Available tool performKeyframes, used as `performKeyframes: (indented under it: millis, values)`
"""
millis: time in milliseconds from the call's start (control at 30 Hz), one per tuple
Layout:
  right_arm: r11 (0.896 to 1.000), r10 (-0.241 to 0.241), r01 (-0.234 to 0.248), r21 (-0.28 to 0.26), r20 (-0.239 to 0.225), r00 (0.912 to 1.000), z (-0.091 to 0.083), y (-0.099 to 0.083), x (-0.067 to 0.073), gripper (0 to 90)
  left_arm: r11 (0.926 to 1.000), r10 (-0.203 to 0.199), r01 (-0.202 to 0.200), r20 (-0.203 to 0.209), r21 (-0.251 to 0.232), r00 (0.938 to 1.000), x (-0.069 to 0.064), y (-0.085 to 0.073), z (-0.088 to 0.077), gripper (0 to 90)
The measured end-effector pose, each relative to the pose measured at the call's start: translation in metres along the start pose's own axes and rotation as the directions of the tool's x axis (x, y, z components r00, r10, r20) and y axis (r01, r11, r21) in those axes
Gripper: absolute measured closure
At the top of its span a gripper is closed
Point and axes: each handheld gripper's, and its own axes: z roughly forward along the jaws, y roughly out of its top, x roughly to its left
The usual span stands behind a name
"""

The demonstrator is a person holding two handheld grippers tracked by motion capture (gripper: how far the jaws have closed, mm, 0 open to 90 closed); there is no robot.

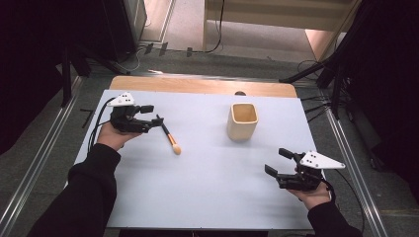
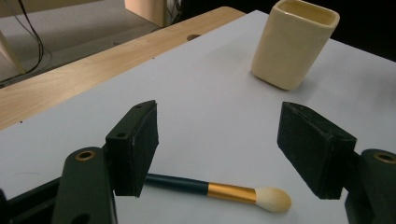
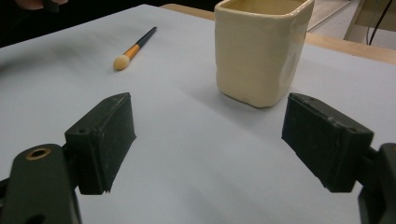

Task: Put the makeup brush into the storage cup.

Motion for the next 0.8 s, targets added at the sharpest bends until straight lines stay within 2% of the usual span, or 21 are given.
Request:
performKeyframes:
  millis: [133, 267, 500, 533, 667, 800]
  values:
    - [1.0, -0.003, 0.003, 0.003, 0.001, 1.0, -0.001, -0.001, -0.001, 17.6, 1.0, 0.006, -0.006, 0.001, -0.005, 1.0, 0.001, 0.001, 0.002, 29.7]
    - [1.0, -0.003, 0.003, 0.002, -0.001, 1.0, -0.002, -0.001, 0.0, 17.6, 0.9999, 0.006, -0.006, 0.006, 0.011, 1.0, 0.003, 0.001, 0.005, 29.7]
    - [1.0, -0.003, 0.003, 0.003, -0.002, 1.0, -0.002, -0.001, 0.0, 17.6, 0.9991, 0.034, -0.034, 0.017, 0.024, 0.9993, 0.002, 0.003, 0.007, 30.6]
    - [1.0, -0.004, 0.004, 0.004, -0.002, 1.0, -0.002, -0.001, 0.0, 17.6, 0.998, 0.042, -0.043, 0.022, 0.047, 0.9989, 0.003, 0.003, 0.008, 30.7]
    - [1.0, -0.003, 0.003, 0.006, -0.003, 1.0, -0.002, -0.001, 0.0, 17.6, 0.9942, 0.07, -0.071, 0.023, 0.081, 0.9973, 0.002, 0.005, 0.009, 30.8]
    - [1.0, -0.002, 0.002, 0.008, -0.004, 1.0, -0.002, -0.001, 0.0, 17.6, 0.9862, 0.099, -0.102, 0.027, 0.131, 0.9947, 0.001, 0.012, 0.01, 31.0]
